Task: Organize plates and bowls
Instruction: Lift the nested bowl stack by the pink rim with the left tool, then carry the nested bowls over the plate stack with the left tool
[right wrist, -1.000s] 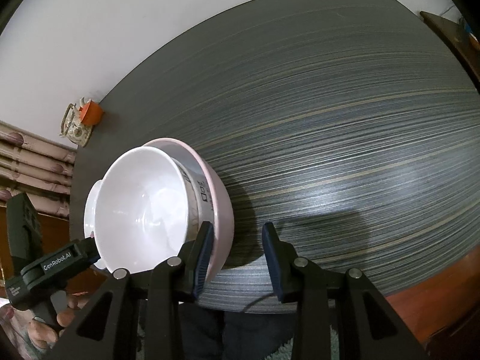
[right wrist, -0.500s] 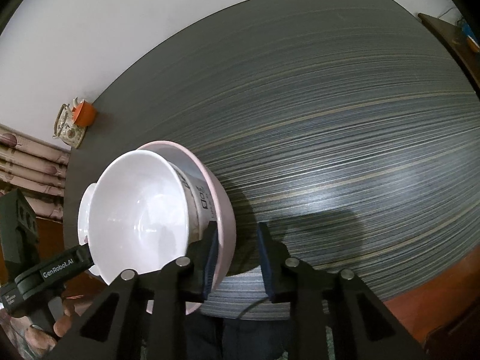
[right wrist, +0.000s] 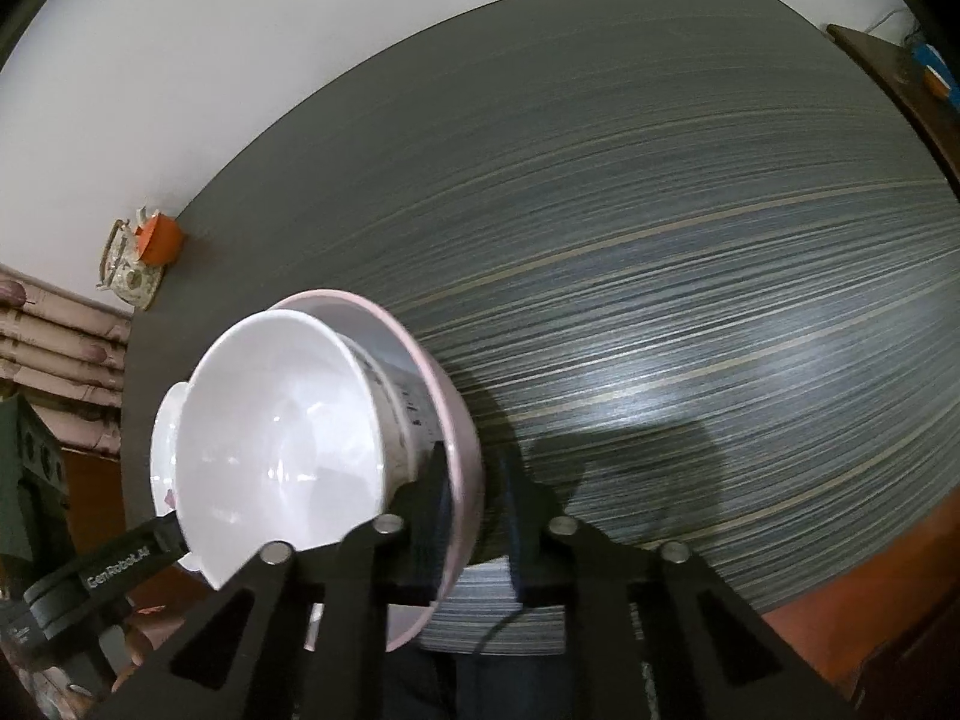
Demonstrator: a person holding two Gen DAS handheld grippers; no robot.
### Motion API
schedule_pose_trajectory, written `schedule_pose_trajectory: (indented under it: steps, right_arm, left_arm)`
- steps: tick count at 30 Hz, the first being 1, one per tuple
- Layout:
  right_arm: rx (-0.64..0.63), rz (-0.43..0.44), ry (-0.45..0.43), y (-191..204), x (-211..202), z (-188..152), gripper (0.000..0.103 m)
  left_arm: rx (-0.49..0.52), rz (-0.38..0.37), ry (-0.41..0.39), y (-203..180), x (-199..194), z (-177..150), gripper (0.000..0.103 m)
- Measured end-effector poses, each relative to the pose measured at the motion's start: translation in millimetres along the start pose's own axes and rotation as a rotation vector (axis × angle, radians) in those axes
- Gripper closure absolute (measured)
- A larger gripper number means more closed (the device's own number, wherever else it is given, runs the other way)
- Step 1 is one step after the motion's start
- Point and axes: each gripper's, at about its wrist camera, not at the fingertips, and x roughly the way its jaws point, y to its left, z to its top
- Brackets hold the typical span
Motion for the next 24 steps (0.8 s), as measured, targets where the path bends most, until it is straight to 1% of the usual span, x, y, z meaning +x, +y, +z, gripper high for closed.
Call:
schedule_pose_trajectory:
  steps: [4, 11, 19, 24]
  right_arm:
    - [0.017, 0.019, -0.008, -3, 1, 0, 0.092]
    - [0.012, 0.012, -0.028, -2, 0, -1, 0.092]
    - [0.023, 0.008, -0.03, -1, -1, -3, 0.092]
    - [0.024, 0.005, -0.031, 1, 0, -5, 0.092]
  left_arm:
    - [-0.001, 0.004, -0.002, 2, -1, -1, 0.097]
    - [0.01, 0.017, -0.018, -4, -1, -4, 0.097]
    - [0.033, 0.043, -0.047, -9, -6, -7, 0.097]
    - [0.038, 0.048, -0.054, -12, -8, -9, 0.097]
